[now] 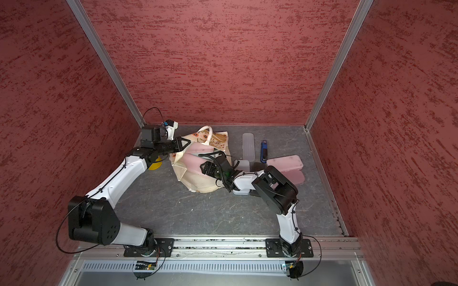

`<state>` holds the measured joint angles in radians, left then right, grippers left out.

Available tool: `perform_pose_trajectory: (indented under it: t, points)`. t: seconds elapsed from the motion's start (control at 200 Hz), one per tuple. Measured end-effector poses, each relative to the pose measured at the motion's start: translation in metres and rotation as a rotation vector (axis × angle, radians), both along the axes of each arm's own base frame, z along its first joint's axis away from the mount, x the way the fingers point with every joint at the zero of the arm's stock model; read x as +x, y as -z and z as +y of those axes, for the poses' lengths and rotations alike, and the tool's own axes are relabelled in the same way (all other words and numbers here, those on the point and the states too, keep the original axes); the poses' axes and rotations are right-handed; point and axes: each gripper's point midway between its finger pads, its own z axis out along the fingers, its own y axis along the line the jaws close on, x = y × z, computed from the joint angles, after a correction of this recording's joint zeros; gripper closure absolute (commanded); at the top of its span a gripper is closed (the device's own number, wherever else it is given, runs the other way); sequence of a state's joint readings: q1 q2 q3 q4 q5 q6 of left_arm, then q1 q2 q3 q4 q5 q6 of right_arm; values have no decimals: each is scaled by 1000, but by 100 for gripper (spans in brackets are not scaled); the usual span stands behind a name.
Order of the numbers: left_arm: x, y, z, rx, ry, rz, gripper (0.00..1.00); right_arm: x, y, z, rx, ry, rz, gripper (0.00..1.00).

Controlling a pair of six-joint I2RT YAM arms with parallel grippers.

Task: Take out the pencil case from the canvas bag
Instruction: Pick up the pencil case from the canvas bag.

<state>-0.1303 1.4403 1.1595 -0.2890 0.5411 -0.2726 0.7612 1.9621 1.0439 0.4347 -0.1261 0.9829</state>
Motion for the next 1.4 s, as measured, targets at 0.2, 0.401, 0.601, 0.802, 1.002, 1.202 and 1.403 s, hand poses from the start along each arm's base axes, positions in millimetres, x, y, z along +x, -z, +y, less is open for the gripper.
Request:
perform_pose_trajectory:
  t: [0.2, 0.401, 0.601, 0.802, 1.002, 1.202, 1.403]
  points:
    - [0, 0, 0, 0, 0, 0, 100, -9, -22, 4, 101, -39, -36, 26]
    - [0, 1, 0, 1, 0, 1, 100, -13, -34, 8, 166, -57, -50, 27]
    - [0, 1, -1, 3, 0, 0, 100, -11, -41, 11, 205, -54, -50, 29]
    - [1, 2, -1, 5, -3, 2, 100, -3, -48, 20, 242, -45, -42, 36]
    - [1, 2, 0, 7, -5, 2, 100, 5, -51, 27, 268, -38, -34, 44]
    - [1, 2, 0, 7, -5, 2, 100, 4, -49, 27, 267, -34, -24, 50]
    - [1, 2, 0, 7, -5, 2, 100, 3, -46, 26, 255, -33, -12, 55]
